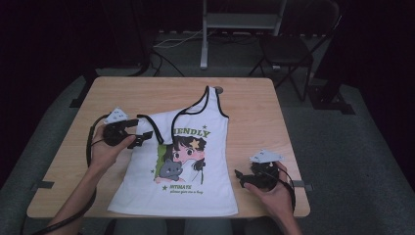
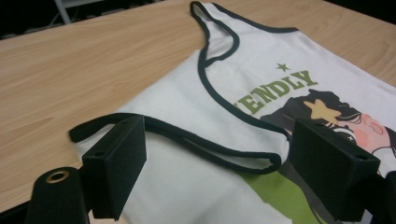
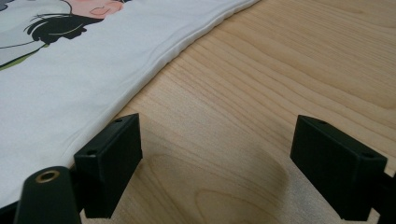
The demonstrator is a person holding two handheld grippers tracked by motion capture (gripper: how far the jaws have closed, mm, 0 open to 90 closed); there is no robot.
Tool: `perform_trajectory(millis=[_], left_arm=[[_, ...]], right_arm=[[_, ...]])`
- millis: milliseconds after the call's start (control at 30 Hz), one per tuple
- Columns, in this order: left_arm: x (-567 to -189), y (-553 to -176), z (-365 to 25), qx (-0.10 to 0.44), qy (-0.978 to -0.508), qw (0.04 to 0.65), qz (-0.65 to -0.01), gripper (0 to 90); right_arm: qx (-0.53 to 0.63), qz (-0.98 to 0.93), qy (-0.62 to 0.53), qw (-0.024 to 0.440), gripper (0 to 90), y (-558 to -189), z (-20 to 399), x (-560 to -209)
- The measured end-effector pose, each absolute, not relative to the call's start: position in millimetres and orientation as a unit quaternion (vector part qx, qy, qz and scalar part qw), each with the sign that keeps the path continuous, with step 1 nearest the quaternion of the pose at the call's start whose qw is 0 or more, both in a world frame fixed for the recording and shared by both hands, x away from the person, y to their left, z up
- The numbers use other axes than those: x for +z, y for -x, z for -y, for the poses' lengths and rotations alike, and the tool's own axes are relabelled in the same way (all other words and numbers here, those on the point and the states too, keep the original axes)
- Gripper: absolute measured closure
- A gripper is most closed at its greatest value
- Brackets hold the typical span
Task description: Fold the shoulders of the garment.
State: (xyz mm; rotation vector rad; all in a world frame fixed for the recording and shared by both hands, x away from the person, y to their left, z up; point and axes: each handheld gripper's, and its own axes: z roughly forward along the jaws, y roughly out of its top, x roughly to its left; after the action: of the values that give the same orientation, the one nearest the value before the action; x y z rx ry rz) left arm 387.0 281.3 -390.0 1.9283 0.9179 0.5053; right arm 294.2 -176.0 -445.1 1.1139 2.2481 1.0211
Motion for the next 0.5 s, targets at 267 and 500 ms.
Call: perform_trajectory(millis=[267,500], left_arm=[[-383.0,-376.7,-307.7,0.214,-0.759,0.475,-0.392,18.8],[-379.4,-365.6,-325.1,0.220,-0.740,0.493,-0.400,18.8]], right_arm=[[0.367,-0.811,-0.402,0.214,16.0,-294.3,175.8,-445.1],[0.369,-0.809,-0.403,0.214,16.0,-294.5,176.1,-445.1]])
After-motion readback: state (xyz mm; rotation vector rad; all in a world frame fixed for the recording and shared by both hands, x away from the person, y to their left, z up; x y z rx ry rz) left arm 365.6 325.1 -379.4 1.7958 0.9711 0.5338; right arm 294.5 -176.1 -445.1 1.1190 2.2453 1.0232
